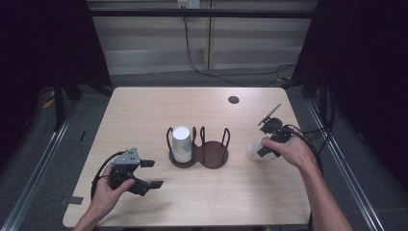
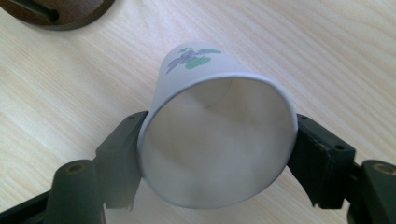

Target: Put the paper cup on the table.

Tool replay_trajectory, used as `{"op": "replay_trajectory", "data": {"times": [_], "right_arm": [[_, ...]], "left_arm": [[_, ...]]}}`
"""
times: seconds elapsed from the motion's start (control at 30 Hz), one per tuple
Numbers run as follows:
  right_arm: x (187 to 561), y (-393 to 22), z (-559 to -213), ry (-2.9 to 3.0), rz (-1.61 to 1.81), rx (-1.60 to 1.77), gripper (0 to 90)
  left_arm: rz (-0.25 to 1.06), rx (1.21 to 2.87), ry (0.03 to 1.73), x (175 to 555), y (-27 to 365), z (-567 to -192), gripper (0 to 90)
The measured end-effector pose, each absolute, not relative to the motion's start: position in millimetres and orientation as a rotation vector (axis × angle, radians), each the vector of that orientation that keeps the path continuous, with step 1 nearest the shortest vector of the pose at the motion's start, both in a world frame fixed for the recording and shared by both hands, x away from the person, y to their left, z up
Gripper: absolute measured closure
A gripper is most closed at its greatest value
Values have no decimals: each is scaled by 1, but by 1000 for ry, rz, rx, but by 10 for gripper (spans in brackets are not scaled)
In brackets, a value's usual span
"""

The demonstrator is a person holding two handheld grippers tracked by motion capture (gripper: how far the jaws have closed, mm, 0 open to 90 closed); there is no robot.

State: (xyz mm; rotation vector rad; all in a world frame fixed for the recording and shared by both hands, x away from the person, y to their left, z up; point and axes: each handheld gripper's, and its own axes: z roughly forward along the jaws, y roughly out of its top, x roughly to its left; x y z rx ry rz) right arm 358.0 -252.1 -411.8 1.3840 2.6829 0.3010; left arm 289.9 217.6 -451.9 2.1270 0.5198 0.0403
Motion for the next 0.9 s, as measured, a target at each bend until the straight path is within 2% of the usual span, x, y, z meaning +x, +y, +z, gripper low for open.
{"op": "replay_trajectory", "data": {"times": [0.9], "right_arm": [[375, -241, -425, 2608, 388, 1431, 181]], "left_arm": [[31, 2134, 519, 290, 218, -453, 161]]}}
